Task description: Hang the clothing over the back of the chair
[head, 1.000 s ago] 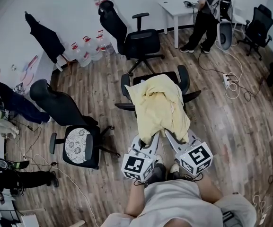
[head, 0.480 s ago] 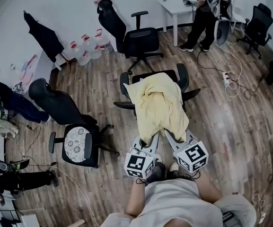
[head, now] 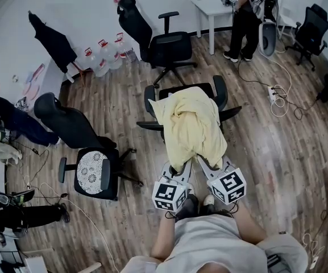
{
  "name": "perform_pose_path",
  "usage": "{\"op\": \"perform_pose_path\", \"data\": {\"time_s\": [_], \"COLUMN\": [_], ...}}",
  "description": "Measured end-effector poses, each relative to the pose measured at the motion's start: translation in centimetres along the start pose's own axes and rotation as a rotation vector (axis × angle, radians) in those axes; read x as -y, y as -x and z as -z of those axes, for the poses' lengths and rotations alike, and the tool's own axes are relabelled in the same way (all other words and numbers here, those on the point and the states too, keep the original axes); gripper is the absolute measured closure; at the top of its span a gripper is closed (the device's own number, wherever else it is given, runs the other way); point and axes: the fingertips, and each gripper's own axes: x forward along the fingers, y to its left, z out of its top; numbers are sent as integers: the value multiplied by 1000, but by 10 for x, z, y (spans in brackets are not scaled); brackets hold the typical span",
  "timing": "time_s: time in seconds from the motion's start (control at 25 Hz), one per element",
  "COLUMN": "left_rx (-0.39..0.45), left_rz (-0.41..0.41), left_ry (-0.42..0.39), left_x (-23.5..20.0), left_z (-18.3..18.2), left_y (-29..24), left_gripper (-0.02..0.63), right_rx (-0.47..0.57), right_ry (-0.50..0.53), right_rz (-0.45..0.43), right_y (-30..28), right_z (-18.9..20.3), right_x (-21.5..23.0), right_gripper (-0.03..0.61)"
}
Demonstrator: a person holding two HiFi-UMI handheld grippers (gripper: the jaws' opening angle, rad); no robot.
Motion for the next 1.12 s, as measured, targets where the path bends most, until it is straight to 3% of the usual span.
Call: {"op": "perform_pose_path", "data": {"time_s": [1.12], "left_rx": [-29], "left_rz": [-25], "left_ry": [-1], "left_x": [-23], "left_z": [22], "left_y": [-29], "left_gripper": [568], "right_rx": [-42], "right_ry": [11], "right_rz": [54], "right_y": [-29], "right_z": [24], "right_x": [25], "right_gripper": [492]}}
